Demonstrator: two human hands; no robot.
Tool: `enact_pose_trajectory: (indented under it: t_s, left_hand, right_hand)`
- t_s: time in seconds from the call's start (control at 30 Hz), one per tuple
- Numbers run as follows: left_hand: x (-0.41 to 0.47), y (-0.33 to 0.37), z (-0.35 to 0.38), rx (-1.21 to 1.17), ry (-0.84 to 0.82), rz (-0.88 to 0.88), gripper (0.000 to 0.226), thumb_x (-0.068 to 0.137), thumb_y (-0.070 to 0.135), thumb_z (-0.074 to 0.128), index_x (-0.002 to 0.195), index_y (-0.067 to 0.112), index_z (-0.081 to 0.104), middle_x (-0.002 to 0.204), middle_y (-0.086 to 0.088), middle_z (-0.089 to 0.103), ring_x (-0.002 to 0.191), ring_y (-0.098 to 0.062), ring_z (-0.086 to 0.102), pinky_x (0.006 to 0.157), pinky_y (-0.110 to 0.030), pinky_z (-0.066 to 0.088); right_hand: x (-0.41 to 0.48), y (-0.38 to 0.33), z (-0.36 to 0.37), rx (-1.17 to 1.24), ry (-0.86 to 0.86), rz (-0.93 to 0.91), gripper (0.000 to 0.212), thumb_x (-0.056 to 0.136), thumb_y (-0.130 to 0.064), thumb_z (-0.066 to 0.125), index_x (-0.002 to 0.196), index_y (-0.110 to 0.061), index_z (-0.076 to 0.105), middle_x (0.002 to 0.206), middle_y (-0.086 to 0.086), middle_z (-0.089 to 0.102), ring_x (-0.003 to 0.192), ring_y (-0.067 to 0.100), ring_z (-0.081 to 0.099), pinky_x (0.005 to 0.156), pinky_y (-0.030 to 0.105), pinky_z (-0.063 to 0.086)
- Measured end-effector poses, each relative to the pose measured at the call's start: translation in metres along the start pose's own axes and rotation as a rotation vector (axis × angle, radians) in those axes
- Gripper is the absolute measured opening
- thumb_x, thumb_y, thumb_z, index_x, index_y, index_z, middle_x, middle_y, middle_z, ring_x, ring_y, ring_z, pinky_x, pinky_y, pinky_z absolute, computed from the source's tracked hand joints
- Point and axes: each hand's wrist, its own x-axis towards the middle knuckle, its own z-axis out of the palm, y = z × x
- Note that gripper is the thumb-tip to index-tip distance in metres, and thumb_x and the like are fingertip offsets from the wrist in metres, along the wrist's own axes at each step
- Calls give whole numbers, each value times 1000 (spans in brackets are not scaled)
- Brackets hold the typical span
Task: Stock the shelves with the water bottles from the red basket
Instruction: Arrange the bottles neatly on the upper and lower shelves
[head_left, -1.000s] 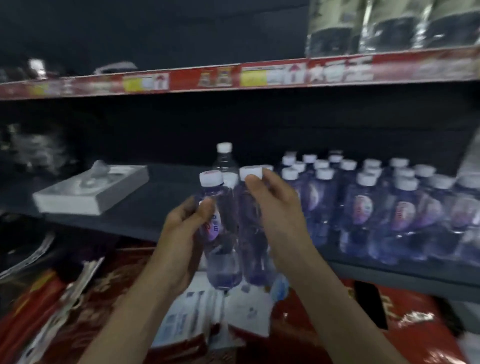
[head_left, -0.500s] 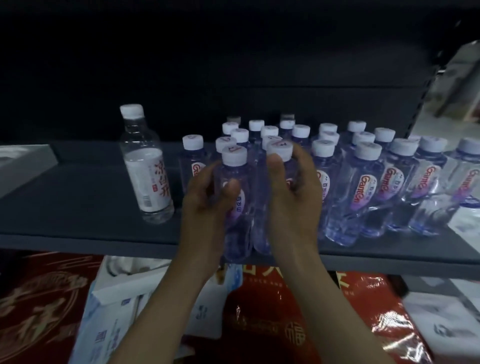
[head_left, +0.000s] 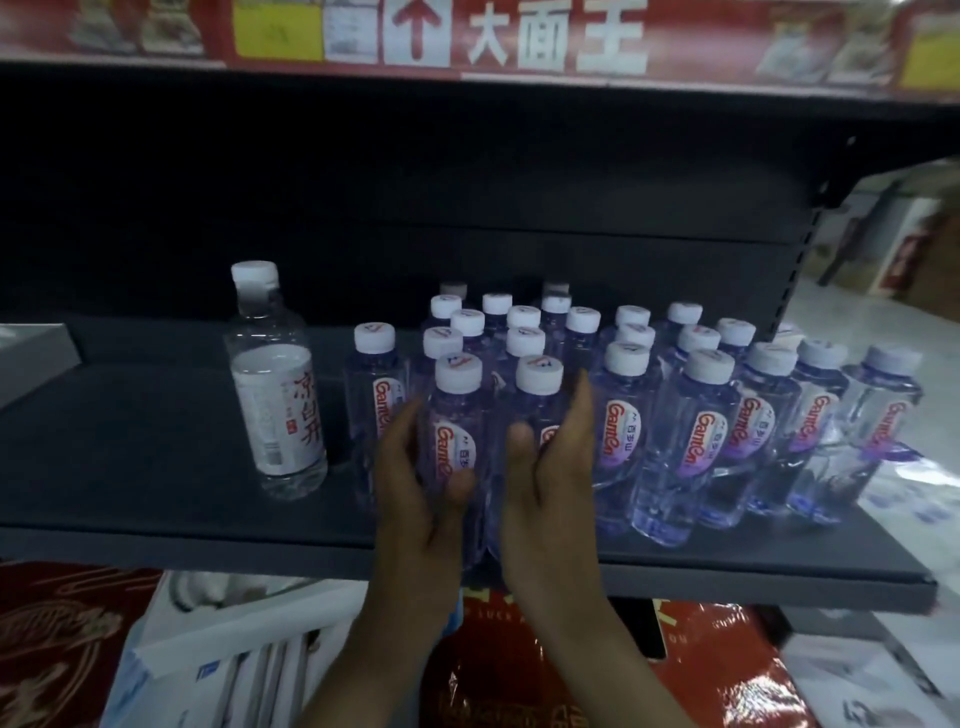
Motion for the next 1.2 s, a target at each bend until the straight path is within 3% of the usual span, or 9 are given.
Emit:
enact_pose_trajectory:
  t_s: [0.1,0.2,0.3,0.47,0.6,0.77,0.97,1.1,1.2]
  left_hand:
    - [-11,-2,-9,218,-89,-17,75,97,20,52,149,48,7,156,28,8,144,10,9,108,-2,16]
    - [-15,0,-17,148,-148,-115,87,92,14,57,149,52,5,153,37,8,142,13,13,113,-13,26]
    - [-18,-3,-20,105,-155,-177,89,91,3,58,146,57,12,152,37,14,143,3,22,110,-39,41]
    - [-13,-9,-20,139,-131,-178,101,88,-14,59,145,58,16,154,22,26,139,0,33,95,-21,50]
    - [0,-26,-17,200,-82,-187,101,86,-14,60,147,53,17,150,18,32,140,-11,36,104,-44,45]
    - [11,-34,-12,386,-104,-128,106,86,-8,62,151,48,-1,144,32,21,141,3,24,110,-25,34]
    - [4,-22,-16,602,-168,-96,97,93,7,59,150,43,-11,147,10,29,122,14,26,100,-15,31]
    - [-5,-3,-41,948,-277,-72,83,97,13,51,154,37,-4,152,-7,24,130,-21,38,100,-39,45]
    - [-20,29,-65,1327,-277,-35,74,93,20,52,155,29,13,139,-14,41,119,-35,46,85,-45,49]
  right_hand:
    - [-12,2,-13,-98,-139,111,82,103,-33,42,148,-48,-25,162,-21,-3,150,9,16,114,35,36]
    - [-22,7,-21,-317,-265,208,95,102,-16,48,147,-34,-33,160,-7,-3,137,27,39,102,37,48]
    - [-24,11,-25,-435,-246,186,90,101,-17,49,153,-27,-23,163,2,0,139,26,40,99,29,46]
    - [-21,20,-19,-479,-184,114,83,100,-19,51,157,-21,-10,163,4,11,137,21,40,99,24,43]
    - [-8,27,-12,-465,-168,123,82,100,-15,52,158,-19,-6,160,2,19,130,7,35,89,2,32]
    - [1,33,-3,-477,-158,132,83,100,-17,52,158,-20,-8,157,6,21,129,23,48,91,23,45]
    - [-6,25,-10,-601,-264,181,84,103,-19,47,154,-7,-17,163,10,8,143,23,31,100,15,29]
    - [-29,6,-8,-808,-321,235,90,100,-24,51,155,-8,-18,165,12,4,150,28,19,111,40,37]
    - [-49,-16,-4,-1050,-356,204,78,98,-24,46,156,-6,-3,162,16,14,148,34,22,109,47,38]
